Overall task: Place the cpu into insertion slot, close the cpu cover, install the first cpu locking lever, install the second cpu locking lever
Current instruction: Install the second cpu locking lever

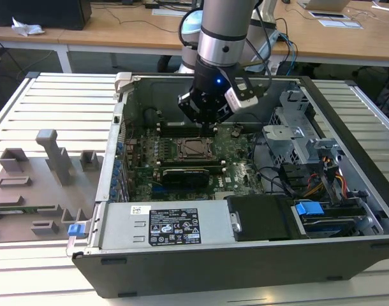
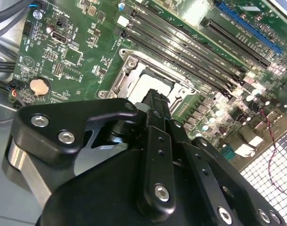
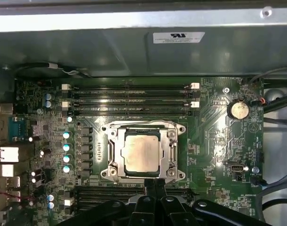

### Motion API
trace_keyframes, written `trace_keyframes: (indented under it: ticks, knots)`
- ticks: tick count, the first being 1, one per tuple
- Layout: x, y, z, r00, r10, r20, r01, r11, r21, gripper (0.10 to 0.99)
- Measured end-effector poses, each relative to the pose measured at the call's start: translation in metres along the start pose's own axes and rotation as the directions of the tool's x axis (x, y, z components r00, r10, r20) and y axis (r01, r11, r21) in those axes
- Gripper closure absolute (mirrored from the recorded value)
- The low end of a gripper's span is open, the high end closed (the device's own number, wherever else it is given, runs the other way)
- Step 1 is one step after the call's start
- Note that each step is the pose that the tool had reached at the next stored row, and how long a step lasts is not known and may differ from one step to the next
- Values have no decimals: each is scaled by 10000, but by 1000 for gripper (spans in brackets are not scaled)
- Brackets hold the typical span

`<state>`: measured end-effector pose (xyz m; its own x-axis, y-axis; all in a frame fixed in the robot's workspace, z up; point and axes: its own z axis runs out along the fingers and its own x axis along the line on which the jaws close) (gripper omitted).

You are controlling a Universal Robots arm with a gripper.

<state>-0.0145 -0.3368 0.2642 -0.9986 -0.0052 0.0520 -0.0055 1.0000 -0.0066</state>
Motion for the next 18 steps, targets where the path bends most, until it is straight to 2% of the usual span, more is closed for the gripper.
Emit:
trace_keyframes:
  ticks: [13, 18]
  knots:
    - [40, -99, 47, 10000, 1, 1, -1, 10000, 0, 980]
    - [39, -123, 94, 10000, 2, 1, -2, 10000, -4, 980]
